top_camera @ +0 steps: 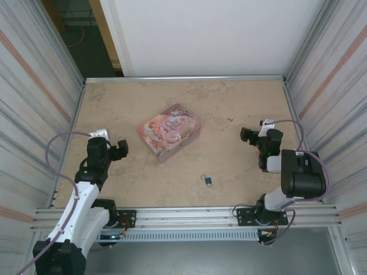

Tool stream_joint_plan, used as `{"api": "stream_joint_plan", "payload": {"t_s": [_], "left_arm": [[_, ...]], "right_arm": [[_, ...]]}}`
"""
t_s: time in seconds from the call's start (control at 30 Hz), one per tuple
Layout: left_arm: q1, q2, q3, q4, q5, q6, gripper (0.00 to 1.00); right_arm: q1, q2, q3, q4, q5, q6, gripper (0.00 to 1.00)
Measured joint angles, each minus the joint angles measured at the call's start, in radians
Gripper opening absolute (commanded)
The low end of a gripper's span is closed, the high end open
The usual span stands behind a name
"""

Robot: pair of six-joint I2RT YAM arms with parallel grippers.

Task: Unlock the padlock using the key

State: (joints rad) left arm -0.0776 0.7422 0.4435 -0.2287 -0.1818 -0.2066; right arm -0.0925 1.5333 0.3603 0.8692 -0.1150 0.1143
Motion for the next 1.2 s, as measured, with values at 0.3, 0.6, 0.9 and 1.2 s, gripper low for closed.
{"api": "stream_joint_plan", "payload": {"t_s": [0.3, 0.6, 0.9, 1.2], "left_arm": [[0.000, 0.130, -0.010, 0.093, -0.097, 0.027, 0.99], [0.000, 0.219, -0.100, 0.282, -0.151, 0.051, 0.99], [0.000, 0.305, -0.132, 0.528, -0.151, 0.128, 0.99], [0.000, 0.455, -0.163, 0.832, -0.028, 0.215, 0.99]], "right_arm": [[0.028, 0.001, 0.039, -0.055, 0.043, -0.003, 0.99], [0.028, 0.001, 0.039, -0.063, 0.048, -0.003, 0.99], [0.028, 0.002, 0.039, -0.063, 0.051, -0.003, 0.99], [0.028, 0.002, 0.039, -0.063, 0.060, -0.004, 0.99]]}}
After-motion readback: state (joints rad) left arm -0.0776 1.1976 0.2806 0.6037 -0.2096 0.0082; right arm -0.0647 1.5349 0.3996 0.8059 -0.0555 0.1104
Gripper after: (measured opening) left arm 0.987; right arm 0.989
